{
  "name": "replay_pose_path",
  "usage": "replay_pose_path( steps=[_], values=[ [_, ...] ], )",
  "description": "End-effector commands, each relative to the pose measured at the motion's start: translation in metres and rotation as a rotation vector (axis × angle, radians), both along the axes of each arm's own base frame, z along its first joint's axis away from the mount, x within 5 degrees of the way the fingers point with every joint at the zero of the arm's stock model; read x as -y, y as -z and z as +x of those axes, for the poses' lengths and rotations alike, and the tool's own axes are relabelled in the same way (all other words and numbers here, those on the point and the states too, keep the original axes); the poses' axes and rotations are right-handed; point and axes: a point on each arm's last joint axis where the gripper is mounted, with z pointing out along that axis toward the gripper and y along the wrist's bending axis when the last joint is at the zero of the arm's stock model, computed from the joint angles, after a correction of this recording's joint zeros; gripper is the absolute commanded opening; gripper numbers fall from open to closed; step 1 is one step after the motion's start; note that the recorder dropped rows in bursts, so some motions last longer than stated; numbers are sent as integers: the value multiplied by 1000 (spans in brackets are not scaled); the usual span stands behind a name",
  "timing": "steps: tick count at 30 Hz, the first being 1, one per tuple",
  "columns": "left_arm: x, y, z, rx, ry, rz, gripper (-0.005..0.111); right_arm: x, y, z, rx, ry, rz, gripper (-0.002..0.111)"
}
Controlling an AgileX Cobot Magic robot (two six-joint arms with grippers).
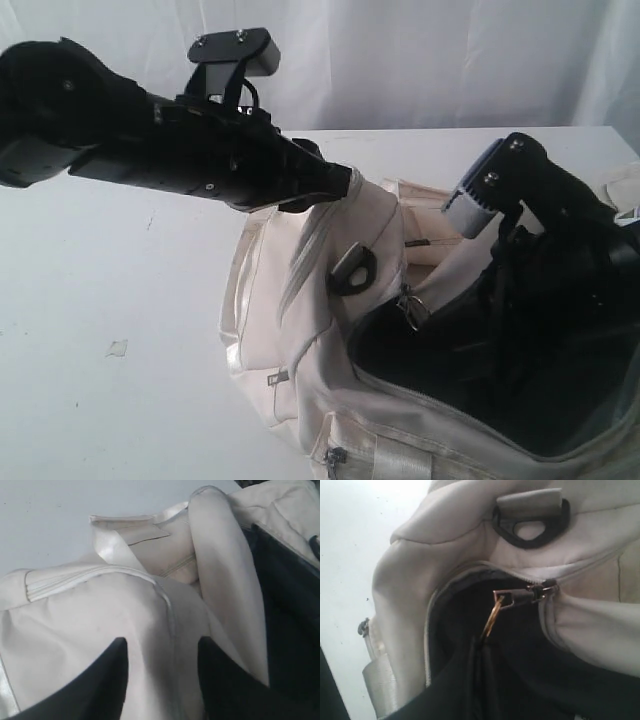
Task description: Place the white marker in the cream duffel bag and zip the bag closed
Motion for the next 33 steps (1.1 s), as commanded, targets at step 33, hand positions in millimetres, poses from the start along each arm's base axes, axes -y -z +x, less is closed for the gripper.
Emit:
replay_pose_path(
  steps=[33],
  values=[
    [37, 32, -1, -115, -3, -62, 73, -10, -4, 2, 45, -83, 104, 0]
  ],
)
